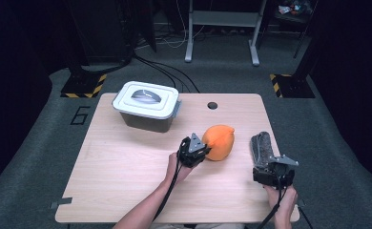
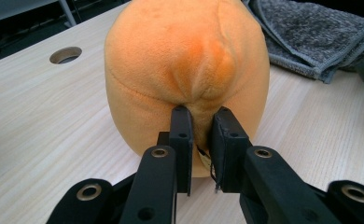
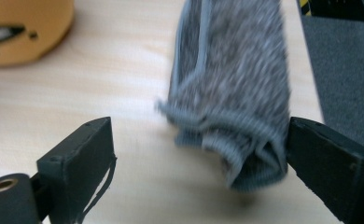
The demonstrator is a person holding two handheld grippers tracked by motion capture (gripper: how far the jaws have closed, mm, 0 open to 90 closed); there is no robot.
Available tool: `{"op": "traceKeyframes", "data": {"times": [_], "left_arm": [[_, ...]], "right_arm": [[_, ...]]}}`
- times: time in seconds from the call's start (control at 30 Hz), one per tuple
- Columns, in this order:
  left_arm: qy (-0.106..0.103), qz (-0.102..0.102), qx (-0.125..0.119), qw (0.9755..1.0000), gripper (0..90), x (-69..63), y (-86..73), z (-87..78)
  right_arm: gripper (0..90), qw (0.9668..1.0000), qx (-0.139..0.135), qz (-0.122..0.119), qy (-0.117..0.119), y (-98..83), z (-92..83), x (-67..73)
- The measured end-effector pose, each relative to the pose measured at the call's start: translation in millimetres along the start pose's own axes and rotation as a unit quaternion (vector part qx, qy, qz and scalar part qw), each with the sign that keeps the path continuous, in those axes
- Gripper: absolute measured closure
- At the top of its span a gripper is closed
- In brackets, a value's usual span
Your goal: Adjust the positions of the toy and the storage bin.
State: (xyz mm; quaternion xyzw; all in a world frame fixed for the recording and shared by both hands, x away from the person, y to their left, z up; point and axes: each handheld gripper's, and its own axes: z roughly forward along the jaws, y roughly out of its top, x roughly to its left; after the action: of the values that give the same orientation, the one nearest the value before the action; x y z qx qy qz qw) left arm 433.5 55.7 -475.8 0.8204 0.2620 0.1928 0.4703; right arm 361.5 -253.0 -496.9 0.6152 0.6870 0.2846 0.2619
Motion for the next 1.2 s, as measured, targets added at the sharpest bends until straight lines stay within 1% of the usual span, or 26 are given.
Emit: {"op": "traceKeyframes", "data": {"times": [0.03,0.07,0.1,0.17,0.27,0.3,0.33,0.4,0.47,0.53,0.6,0.73,0.8,0.87,0.93,1.0,1.07,1.13,1.17,1.2], "left_arm": [[0.002,0.0,-0.002,1.0,79.6,-0.1,-0.2,0.1],[0.001,0.002,0.001,1.0,79.7,0.6,-0.1,-0.3],[0.001,0.002,0.001,1.0,79.9,0.9,-0.2,-0.5],[0.0,-0.006,0.0,1.0,79.9,0.6,-0.5,-0.5],[0.002,-0.005,-0.001,1.0,80.6,0.5,-0.5,-0.9],[0.005,-0.006,-0.004,1.0,81.2,0.2,-0.7,-0.5],[0.004,-0.002,-0.003,1.0,81.5,0.6,-0.6,-0.9],[0.003,-0.002,-0.005,1.0,82.3,0.2,-0.7,-1.0],[0.004,-0.001,-0.006,1.0,83.4,0.6,-0.4,-1.8],[0.002,-0.004,-0.006,1.0,84.3,0.9,-0.7,-2.0],[-0.001,-0.007,-0.009,0.9999,84.7,1.2,-0.8,-2.2],[0.002,-0.003,-0.02,0.9998,85.2,1.5,0.4,-3.5],[0.005,-0.001,-0.028,0.9996,85.3,0.5,1.1,-3.3],[0.001,0.001,-0.024,0.9997,85.4,0.5,2.6,-4.3],[0.004,0.0,-0.033,0.9994,85.5,-0.5,4.7,-5.1],[0.005,0.005,-0.036,0.9993,85.6,0.2,8.1,-9.1],[0.006,0.004,-0.04,0.9992,85.7,0.1,10.5,-11.6],[0.006,0.01,-0.038,0.9992,85.8,0.7,12.9,-15.0],[0.004,0.009,-0.037,0.9992,85.8,0.5,13.8,-16.5],[0.007,0.01,-0.038,0.9992,85.8,0.4,14.3,-18.2]], "right_arm": [[6.1,1.0,0.004,0.004,0.0,-5.0,0.8,0.1],[6.0,1.0,0.002,0.002,-0.002,-10.2,1.5,-0.4],[5.5,1.0,0.003,0.005,-0.001,-14.4,1.9,-0.8],[5.0,1.0,0.0,0.01,-0.001,-21.5,2.2,-1.3],[4.2,0.9999,0.004,0.01,-0.004,-29.3,1.7,-0.2],[4.1,0.9999,0.005,0.013,-0.005,-31.8,1.6,-0.2],[4.1,0.9999,0.005,0.014,-0.005,-34.3,1.3,-0.4],[3.8,0.9998,0.008,0.017,-0.01,-37.6,1.9,0.0],[3.6,0.9998,0.005,0.016,-0.008,-40.6,2.2,-0.7],[3.5,0.9998,0.0,0.018,-0.007,-42.4,1.6,-0.6],[3.4,0.9999,-0.002,0.015,-0.006,-42.8,1.9,-1.3],[3.2,0.9999,-0.007,0.014,-0.001,-43.2,3.0,-2.9],[3.2,0.9999,-0.009,0.013,-0.001,-43.9,3.0,-2.9],[3.2,0.9998,-0.009,0.016,-0.003,-44.3,2.6,-2.6],[3.2,0.9998,-0.008,0.019,-0.004,-44.4,2.4,-2.3],[3.2,0.9998,-0.009,0.016,-0.003,-44.3,2.7,-2.7],[3.1,0.9998,-0.008,0.017,-0.003,-44.3,2.7,-2.6],[3.1,0.9999,-0.01,0.011,-0.005,-44.2,2.6,-3.6],[3.1,0.9998,-0.009,0.018,-0.003,-44.2,2.8,-2.5],[3.1,0.9998,-0.009,0.017,-0.004,-44.2,2.8,-2.6]]}}
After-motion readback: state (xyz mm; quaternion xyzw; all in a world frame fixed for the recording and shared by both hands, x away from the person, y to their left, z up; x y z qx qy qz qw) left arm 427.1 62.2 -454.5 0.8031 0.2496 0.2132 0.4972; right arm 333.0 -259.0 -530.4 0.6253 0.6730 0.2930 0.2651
